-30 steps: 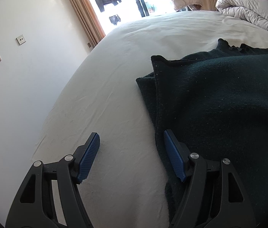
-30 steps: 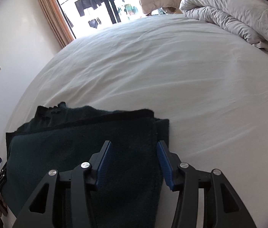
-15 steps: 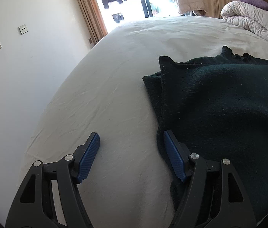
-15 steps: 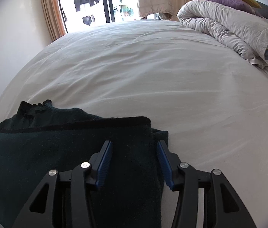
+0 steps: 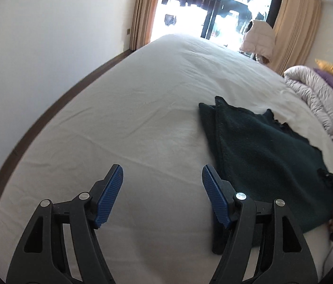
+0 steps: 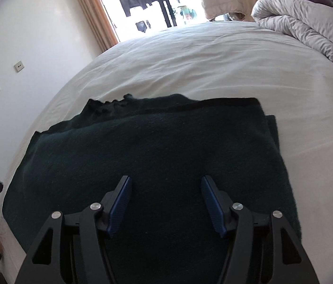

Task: Fold small clothes

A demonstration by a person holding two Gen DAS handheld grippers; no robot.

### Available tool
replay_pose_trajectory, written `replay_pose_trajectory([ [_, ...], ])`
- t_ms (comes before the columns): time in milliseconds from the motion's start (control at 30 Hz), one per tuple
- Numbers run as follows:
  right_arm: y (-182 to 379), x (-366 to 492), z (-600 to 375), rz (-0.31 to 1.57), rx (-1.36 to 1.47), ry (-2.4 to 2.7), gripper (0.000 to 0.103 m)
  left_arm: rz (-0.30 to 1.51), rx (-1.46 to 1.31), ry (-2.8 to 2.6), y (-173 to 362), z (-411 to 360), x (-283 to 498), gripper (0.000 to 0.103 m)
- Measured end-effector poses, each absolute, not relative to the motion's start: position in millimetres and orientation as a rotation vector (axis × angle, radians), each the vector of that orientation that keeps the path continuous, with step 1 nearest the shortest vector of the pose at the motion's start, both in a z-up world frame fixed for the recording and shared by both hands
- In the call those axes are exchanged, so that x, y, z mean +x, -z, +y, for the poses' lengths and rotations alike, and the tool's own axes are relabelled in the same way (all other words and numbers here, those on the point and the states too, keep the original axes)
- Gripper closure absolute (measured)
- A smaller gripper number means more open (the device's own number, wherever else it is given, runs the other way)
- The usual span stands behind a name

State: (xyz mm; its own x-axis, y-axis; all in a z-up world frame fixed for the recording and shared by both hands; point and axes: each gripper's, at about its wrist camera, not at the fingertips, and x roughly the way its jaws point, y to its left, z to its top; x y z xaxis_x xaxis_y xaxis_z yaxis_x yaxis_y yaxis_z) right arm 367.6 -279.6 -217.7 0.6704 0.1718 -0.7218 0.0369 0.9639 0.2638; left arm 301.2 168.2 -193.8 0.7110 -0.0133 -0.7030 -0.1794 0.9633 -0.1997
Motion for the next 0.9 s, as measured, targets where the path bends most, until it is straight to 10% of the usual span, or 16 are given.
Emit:
replay_pose_trajectory([
  [467,186,336,-224,0.796,0.487,-0.359,0.039,0.958,-0.646,0.194,227,171,364,0.032],
  [800,202,365,-213,0.918,0.604,-0.489,0.094,1.113,-0.675,0.268,237,166,426,0.033],
  [900,209,374,-215,0.947,0.651,-0.495,0.094,1.134,-0.684,0.288,236,163,436,0.034],
])
